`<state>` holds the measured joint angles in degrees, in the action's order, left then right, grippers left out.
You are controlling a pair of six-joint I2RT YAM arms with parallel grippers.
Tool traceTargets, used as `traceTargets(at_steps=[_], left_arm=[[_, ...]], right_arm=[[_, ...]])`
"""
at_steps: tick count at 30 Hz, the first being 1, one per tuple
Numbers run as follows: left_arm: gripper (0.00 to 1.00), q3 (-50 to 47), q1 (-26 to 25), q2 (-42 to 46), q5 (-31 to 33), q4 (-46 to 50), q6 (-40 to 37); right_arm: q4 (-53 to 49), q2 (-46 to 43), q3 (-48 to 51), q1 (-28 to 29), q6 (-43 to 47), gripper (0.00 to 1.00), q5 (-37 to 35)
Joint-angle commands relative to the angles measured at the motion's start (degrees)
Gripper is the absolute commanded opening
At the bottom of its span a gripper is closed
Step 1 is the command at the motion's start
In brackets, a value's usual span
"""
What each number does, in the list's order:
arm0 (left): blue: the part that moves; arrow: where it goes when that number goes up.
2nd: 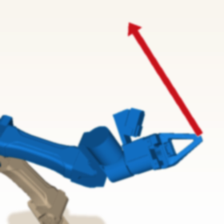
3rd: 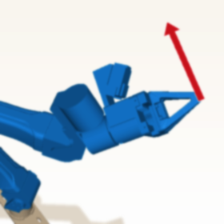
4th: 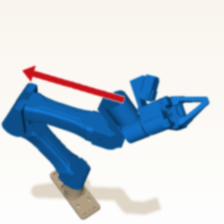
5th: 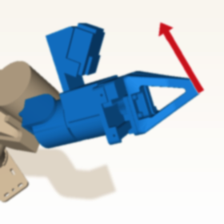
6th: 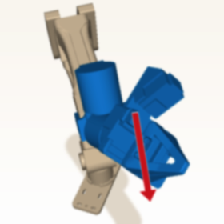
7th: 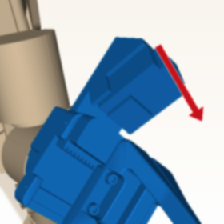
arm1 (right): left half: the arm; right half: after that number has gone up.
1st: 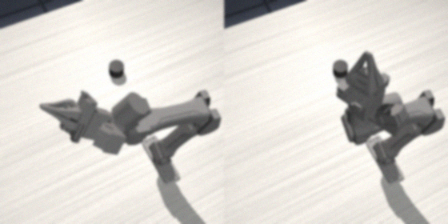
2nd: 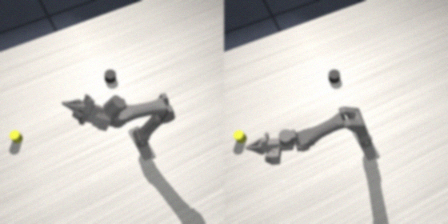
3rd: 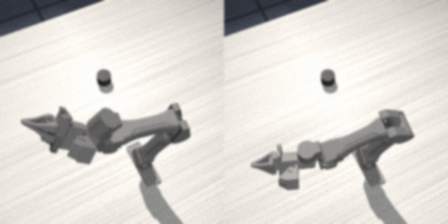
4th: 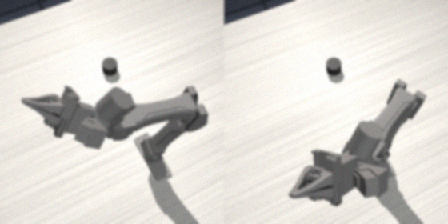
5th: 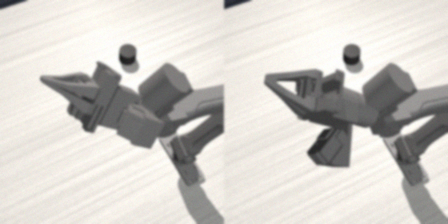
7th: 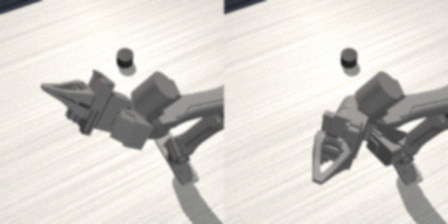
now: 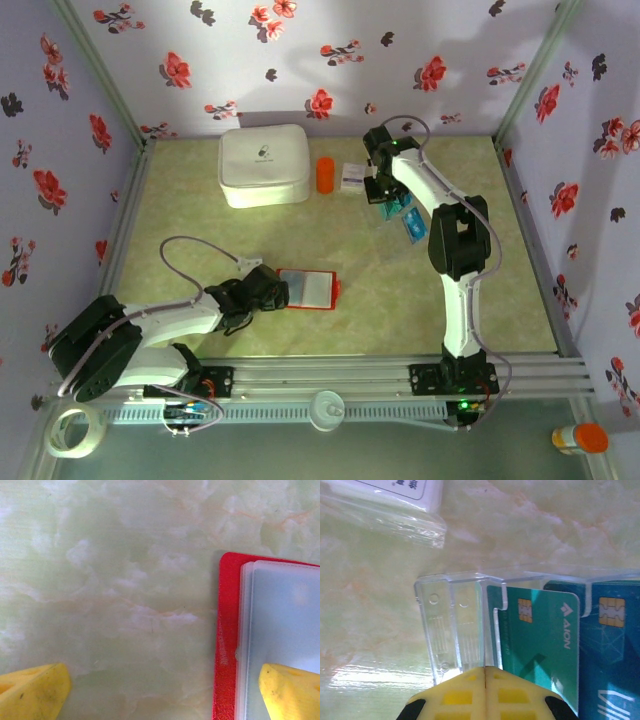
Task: Put the credit cards into the card holder
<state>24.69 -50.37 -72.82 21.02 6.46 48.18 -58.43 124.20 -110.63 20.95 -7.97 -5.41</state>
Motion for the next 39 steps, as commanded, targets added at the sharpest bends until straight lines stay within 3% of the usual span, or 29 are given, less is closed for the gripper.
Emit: traceTargets(at_steps=[1, 7, 11, 17, 22, 27, 31, 39], left_arm=[[0.99, -3.01, 0.29, -1.37, -1.43, 6.10, 2.34], [0.99, -2.81, 0.30, -0.84, -0.84, 6.90, 2.17], [0.99, -2.41, 0.36, -0.91, -0.63, 7.51, 1.85], [0.99, -2.02, 0.35, -0.89, 0.04, 8.24, 1.73], [0.99, -1.66, 0.35, -0.99, 0.79, 9.33, 1.95], [0.99, -1.31, 0.36, -0.28, 1.87, 11.27, 2.44], [0.99, -1.13, 0.35, 0.17, 2.49, 12.77, 2.72], [0.99, -1.40, 0.30, 1.05, 2.98, 14.68, 3.46]], right_arm=[[-1.34, -3.61, -2.60, 0.78, 0.33, 0.00, 3.08], [-0.86, -9.05, -2.67, 3.22, -0.94, 0.00, 5.57], [4.19, -14.71, 2.48, 4.78, -4.04, 0.00, 9.58], [20.97, -27.55, 21.01, 5.41, -14.73, 0.00, 20.10], [45.08, -39.72, 44.78, 9.59, -28.91, 0.00, 23.76], [65.47, -46.45, 63.95, 19.51, -39.16, 0.00, 17.27], [80.47, -46.12, 74.39, 27.85, -45.16, 0.00, 8.71], [98.77, -38.45, 82.16, 36.83, -49.30, 0.00, -1.51]])
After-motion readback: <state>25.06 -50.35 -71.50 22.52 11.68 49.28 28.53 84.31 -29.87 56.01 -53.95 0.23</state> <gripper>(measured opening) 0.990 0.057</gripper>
